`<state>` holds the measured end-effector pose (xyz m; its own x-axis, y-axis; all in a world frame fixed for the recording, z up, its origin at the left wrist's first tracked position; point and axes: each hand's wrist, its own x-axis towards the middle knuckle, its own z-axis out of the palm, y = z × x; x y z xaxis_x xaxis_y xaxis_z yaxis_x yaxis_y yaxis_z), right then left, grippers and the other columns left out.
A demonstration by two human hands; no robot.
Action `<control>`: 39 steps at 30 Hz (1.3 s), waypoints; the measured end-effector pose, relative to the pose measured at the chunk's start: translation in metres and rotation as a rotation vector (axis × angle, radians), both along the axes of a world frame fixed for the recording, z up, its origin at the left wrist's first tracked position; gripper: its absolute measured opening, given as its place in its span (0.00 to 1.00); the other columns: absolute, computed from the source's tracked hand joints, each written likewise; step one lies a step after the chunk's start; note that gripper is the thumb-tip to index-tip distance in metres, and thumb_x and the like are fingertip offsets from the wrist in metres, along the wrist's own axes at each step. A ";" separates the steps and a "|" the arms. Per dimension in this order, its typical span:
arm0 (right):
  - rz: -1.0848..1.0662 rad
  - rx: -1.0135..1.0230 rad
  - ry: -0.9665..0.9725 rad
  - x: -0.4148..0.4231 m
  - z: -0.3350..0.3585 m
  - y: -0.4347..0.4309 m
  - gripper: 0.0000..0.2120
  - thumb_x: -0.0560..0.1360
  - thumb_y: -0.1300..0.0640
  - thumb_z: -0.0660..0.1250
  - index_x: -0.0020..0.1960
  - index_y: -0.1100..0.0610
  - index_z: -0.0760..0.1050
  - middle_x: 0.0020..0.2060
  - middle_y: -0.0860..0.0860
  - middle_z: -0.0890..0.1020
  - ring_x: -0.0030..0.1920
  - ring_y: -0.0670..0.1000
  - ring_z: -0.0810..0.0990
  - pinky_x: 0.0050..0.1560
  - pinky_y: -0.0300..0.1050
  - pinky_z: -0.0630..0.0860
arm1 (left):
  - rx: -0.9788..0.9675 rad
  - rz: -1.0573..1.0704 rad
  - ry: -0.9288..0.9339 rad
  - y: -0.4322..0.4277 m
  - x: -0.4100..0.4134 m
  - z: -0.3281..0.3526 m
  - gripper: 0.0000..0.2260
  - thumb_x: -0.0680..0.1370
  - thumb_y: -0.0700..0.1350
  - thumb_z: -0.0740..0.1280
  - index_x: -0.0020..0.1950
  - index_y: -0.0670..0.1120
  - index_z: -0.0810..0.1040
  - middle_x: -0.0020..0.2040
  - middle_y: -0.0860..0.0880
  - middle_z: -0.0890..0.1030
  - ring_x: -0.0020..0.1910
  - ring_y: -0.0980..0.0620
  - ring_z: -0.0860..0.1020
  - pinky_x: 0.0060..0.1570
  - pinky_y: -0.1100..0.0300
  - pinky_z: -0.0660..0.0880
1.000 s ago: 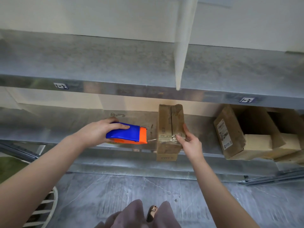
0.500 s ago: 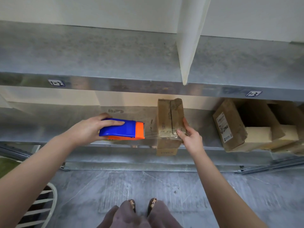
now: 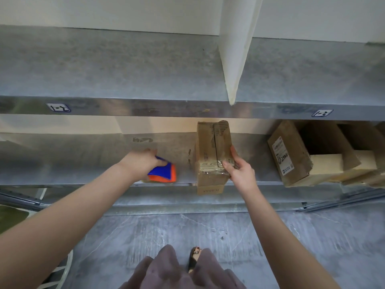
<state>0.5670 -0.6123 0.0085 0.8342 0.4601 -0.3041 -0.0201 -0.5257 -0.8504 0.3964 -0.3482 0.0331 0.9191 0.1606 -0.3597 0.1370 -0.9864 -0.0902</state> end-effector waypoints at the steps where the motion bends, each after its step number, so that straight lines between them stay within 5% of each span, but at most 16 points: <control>1: 0.003 0.002 0.003 0.000 0.000 -0.001 0.29 0.76 0.49 0.69 0.75 0.43 0.63 0.63 0.45 0.79 0.62 0.48 0.78 0.67 0.52 0.73 | -0.008 0.023 0.042 0.005 -0.003 -0.006 0.28 0.77 0.53 0.66 0.75 0.63 0.59 0.59 0.48 0.70 0.59 0.47 0.72 0.45 0.58 0.72; 10: 0.026 0.011 -0.032 0.002 0.000 -0.003 0.28 0.77 0.50 0.69 0.75 0.46 0.64 0.66 0.42 0.75 0.64 0.44 0.76 0.67 0.38 0.68 | -0.303 0.157 0.056 0.044 -0.025 -0.031 0.34 0.75 0.48 0.72 0.74 0.65 0.58 0.63 0.50 0.67 0.58 0.49 0.68 0.53 0.61 0.67; 14: 0.076 -0.011 -0.067 0.000 0.001 -0.006 0.29 0.78 0.48 0.67 0.76 0.45 0.61 0.68 0.43 0.74 0.66 0.46 0.74 0.66 0.38 0.67 | -0.300 0.180 0.103 0.043 -0.023 -0.027 0.35 0.70 0.61 0.72 0.73 0.66 0.58 0.71 0.51 0.64 0.67 0.48 0.63 0.65 0.55 0.65; 16: 0.107 -0.029 -0.097 -0.001 0.003 -0.007 0.30 0.78 0.46 0.66 0.77 0.45 0.59 0.69 0.43 0.73 0.67 0.47 0.73 0.65 0.37 0.67 | -0.202 0.172 0.084 0.030 -0.019 -0.022 0.39 0.66 0.77 0.58 0.74 0.64 0.58 0.77 0.52 0.57 0.76 0.46 0.53 0.74 0.48 0.52; 18: 0.115 -0.039 -0.121 -0.002 0.003 -0.009 0.31 0.78 0.45 0.65 0.77 0.45 0.58 0.69 0.44 0.73 0.66 0.47 0.73 0.64 0.38 0.67 | -0.220 0.150 -0.051 0.013 -0.012 -0.018 0.46 0.62 0.82 0.38 0.75 0.63 0.58 0.78 0.53 0.54 0.78 0.48 0.46 0.75 0.50 0.41; 21: 0.110 -0.034 -0.164 -0.006 0.003 -0.010 0.30 0.78 0.46 0.66 0.77 0.44 0.58 0.69 0.45 0.73 0.68 0.47 0.72 0.65 0.37 0.66 | -0.396 0.107 -0.223 -0.024 0.005 -0.007 0.39 0.69 0.76 0.41 0.77 0.60 0.54 0.79 0.54 0.52 0.78 0.51 0.46 0.74 0.55 0.41; 25: 0.112 -0.013 -0.208 -0.012 0.002 -0.014 0.29 0.79 0.44 0.63 0.77 0.45 0.59 0.70 0.45 0.72 0.70 0.45 0.70 0.66 0.35 0.63 | -0.450 0.049 -0.349 -0.075 0.032 -0.001 0.33 0.76 0.68 0.49 0.78 0.56 0.53 0.79 0.54 0.54 0.78 0.51 0.49 0.76 0.51 0.46; 30: 0.225 -0.204 -0.544 -0.016 -0.003 -0.030 0.27 0.77 0.35 0.57 0.74 0.41 0.64 0.74 0.51 0.67 0.76 0.55 0.59 0.72 0.52 0.61 | -0.392 0.009 -0.441 -0.112 0.043 -0.014 0.30 0.78 0.63 0.48 0.77 0.51 0.59 0.77 0.51 0.60 0.77 0.49 0.55 0.75 0.52 0.45; 35: 0.323 -0.233 -0.612 -0.008 -0.006 -0.036 0.21 0.79 0.42 0.61 0.72 0.44 0.70 0.73 0.51 0.68 0.73 0.53 0.65 0.69 0.44 0.64 | -0.348 0.061 -0.426 -0.124 0.044 -0.034 0.29 0.79 0.62 0.47 0.77 0.50 0.60 0.77 0.51 0.60 0.77 0.47 0.56 0.74 0.45 0.57; 37: 0.280 -0.135 -0.513 -0.001 -0.011 -0.033 0.18 0.78 0.46 0.65 0.67 0.44 0.74 0.71 0.52 0.72 0.65 0.49 0.76 0.64 0.34 0.67 | -0.329 0.096 -0.433 -0.127 0.042 -0.043 0.29 0.80 0.63 0.46 0.79 0.53 0.54 0.79 0.54 0.52 0.78 0.49 0.51 0.75 0.49 0.52; 39: 0.242 -0.045 -0.449 0.002 -0.014 -0.029 0.15 0.77 0.49 0.68 0.64 0.44 0.78 0.66 0.52 0.77 0.63 0.45 0.77 0.59 0.21 0.62 | -0.394 0.177 -0.476 -0.134 0.039 -0.047 0.29 0.80 0.63 0.46 0.79 0.55 0.47 0.78 0.58 0.43 0.77 0.52 0.43 0.74 0.55 0.45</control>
<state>0.5691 -0.6413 -0.0054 0.7585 0.6507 0.0355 0.4686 -0.5068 -0.7236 0.4357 -0.4825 -0.0135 0.9644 0.2637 0.0182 0.2367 -0.8921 0.3849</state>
